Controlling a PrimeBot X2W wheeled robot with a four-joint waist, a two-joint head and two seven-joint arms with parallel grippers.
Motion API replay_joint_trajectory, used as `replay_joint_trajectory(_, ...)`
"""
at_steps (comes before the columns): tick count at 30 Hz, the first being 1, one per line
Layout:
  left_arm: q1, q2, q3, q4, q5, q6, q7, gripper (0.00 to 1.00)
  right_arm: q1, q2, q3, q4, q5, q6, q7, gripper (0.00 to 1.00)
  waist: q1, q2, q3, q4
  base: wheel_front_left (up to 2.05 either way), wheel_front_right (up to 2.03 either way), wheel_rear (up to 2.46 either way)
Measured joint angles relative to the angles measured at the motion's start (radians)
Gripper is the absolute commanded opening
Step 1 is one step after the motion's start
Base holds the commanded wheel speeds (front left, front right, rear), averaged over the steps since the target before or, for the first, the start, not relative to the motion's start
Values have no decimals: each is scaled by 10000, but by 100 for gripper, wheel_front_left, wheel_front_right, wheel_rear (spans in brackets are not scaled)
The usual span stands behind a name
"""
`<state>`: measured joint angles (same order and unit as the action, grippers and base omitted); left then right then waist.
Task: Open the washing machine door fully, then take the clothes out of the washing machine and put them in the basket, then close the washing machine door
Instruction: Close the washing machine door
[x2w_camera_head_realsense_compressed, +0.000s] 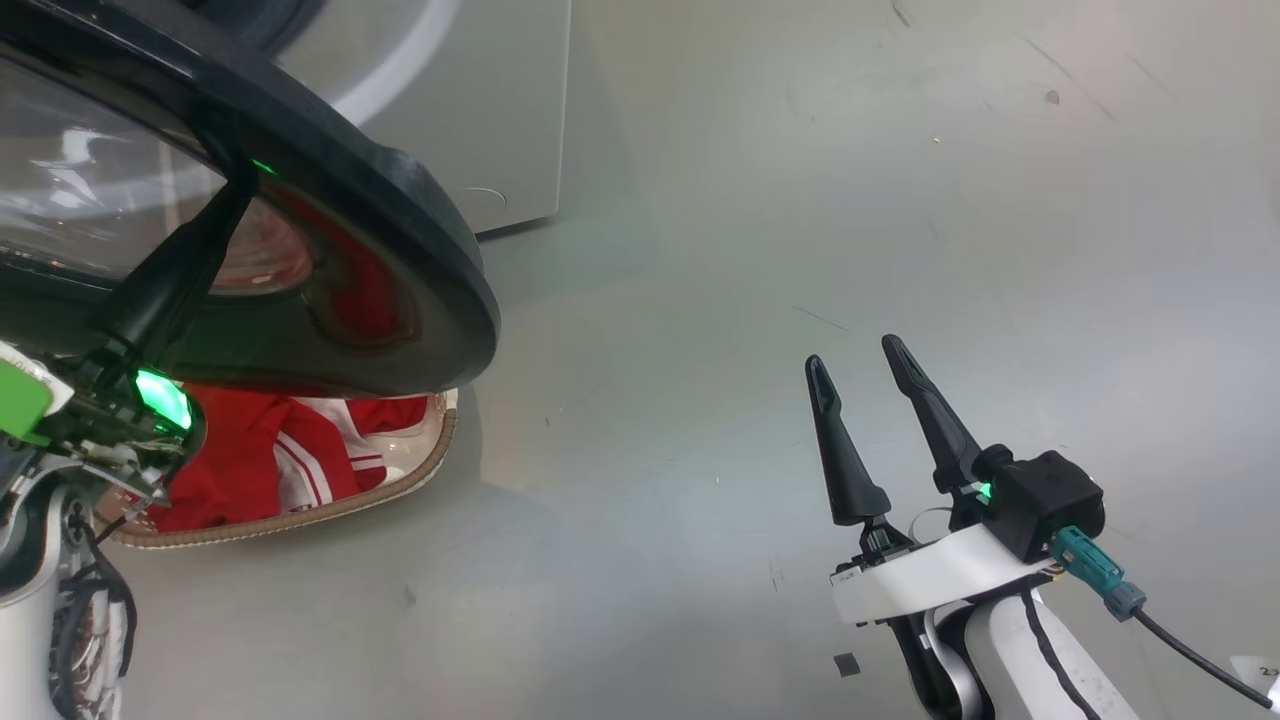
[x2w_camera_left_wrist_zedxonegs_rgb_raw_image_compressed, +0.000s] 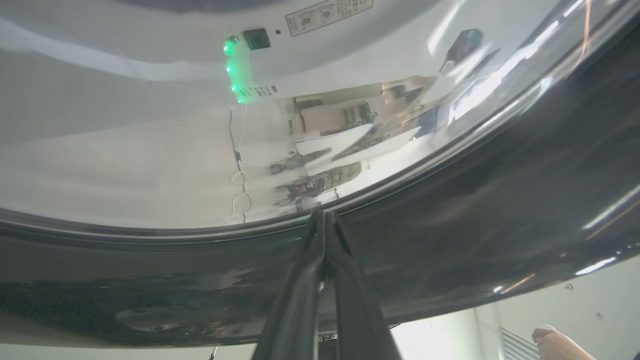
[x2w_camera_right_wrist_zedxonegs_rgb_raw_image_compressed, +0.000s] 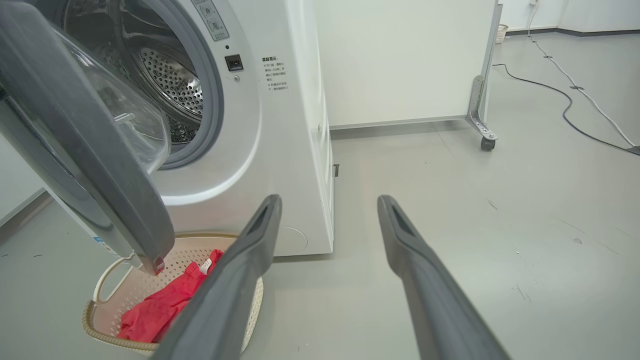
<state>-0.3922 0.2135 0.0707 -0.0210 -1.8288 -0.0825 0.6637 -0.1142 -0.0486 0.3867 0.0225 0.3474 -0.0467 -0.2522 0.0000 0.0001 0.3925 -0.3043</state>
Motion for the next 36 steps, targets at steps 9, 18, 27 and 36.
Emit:
replay_joint_trajectory(9, -1145, 6, -100, 535, 403, 253, -328, 0, -266, 4, 221, -119, 217, -102, 0, 100, 0, 0, 478, -355, 0, 0, 0)
replay_joint_trajectory(18, -2158, 35, -59, 1198, 721, 428, -828, 0, -458, 8, 470, -132, 370, -176, 0, 100, 0, 0, 765, -761, 0, 0, 0)
replay_joint_trajectory(27, -2966, 132, -65, 1910, 1223, 543, -1214, 0, -498, 13, 577, -146, 401, -270, 0, 100, 0, 0, 919, -1101, 0, 0, 0)
replay_joint_trajectory(36, -3809, -63, -194, 2746, 1423, 491, -1634, 0, -631, 17, 456, -161, 412, -435, 0, 100, 0, 0, 986, -1102, 0, 0, 0)
